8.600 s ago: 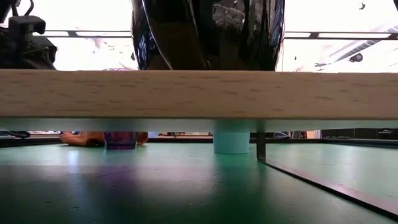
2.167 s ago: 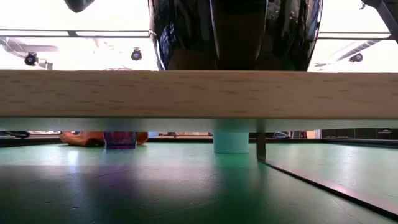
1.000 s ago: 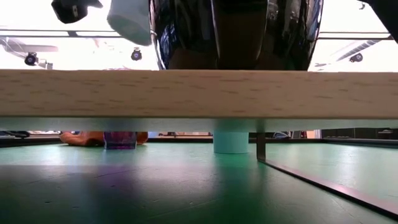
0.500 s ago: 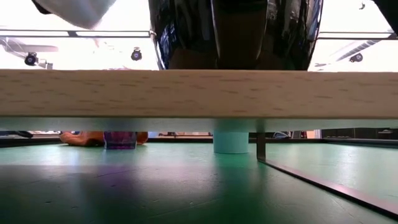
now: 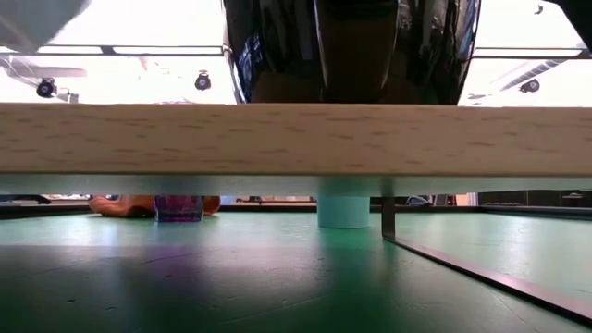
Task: Stack small to large cups/mugs on shelf
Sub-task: Put the blue mug on the shelf
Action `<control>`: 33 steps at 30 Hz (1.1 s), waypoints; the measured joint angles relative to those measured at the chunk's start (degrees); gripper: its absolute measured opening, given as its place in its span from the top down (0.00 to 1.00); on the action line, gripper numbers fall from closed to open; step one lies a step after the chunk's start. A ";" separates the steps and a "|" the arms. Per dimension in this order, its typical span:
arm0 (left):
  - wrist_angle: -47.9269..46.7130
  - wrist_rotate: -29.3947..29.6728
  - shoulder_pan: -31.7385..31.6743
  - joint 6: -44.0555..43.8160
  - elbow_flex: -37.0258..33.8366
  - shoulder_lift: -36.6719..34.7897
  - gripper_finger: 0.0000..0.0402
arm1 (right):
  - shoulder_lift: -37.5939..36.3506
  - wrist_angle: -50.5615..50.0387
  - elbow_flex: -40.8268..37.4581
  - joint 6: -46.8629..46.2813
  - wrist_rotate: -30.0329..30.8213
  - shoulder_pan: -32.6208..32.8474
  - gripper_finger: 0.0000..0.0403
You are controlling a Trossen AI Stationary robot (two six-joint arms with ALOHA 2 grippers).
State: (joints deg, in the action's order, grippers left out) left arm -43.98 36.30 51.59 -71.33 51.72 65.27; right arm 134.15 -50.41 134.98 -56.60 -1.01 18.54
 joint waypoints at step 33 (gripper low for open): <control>34.73 -4.70 0.50 3.97 -1.72 19.47 0.77 | 2.51 -7.88 -0.01 -2.37 1.63 3.06 0.92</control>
State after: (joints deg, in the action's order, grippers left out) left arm -9.25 31.59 52.10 -67.35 50.00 84.73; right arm 136.66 -58.29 134.97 -58.96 0.61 21.60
